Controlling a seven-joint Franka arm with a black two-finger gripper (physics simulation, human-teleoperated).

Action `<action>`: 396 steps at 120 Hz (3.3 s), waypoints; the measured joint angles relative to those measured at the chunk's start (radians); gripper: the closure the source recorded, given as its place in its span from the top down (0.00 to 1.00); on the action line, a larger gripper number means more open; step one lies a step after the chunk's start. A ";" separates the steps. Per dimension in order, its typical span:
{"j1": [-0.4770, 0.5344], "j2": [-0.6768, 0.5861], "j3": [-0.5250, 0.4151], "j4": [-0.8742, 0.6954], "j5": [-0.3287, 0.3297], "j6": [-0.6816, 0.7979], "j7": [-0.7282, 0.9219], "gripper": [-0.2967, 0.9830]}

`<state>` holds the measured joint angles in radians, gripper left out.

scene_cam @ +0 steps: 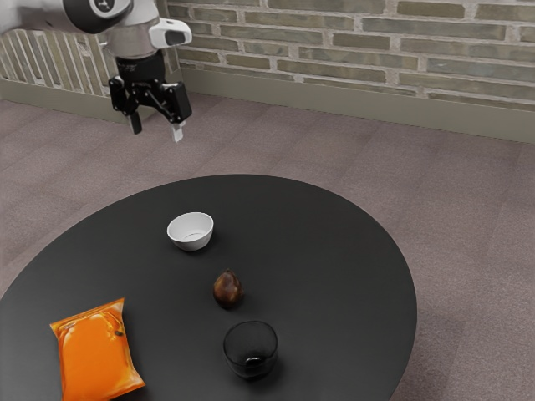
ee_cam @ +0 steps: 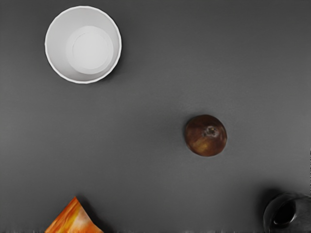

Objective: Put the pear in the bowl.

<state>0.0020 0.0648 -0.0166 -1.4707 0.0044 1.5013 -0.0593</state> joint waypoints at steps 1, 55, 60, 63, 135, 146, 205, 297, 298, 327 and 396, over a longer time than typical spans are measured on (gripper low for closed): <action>0.000 0.000 0.000 0.000 0.000 0.000 0.000 0.77; 0.011 -0.006 -0.053 -0.373 -0.015 0.279 -0.017 0.77; 0.009 0.003 -0.069 -0.418 -0.016 0.336 -0.018 0.77; 0.004 0.008 -0.076 -0.444 -0.016 0.369 -0.018 0.77; -0.009 0.092 -0.136 -0.766 -0.028 0.984 0.111 0.77; -0.009 0.122 -0.129 -0.774 -0.033 1.002 0.139 0.77; -0.005 0.212 -0.120 -0.745 -0.055 1.077 0.233 0.77; -0.007 0.253 -0.112 -0.723 -0.071 1.127 0.282 0.58; -0.007 0.252 -0.112 -0.723 -0.071 1.127 0.282 0.58; -0.007 0.181 -0.089 -0.687 -0.065 1.054 0.283 0.55; -0.003 0.479 0.183 -0.091 -0.057 0.650 0.450 0.57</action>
<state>-0.0014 0.5440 0.1659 -1.5616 -0.0528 2.1513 0.3911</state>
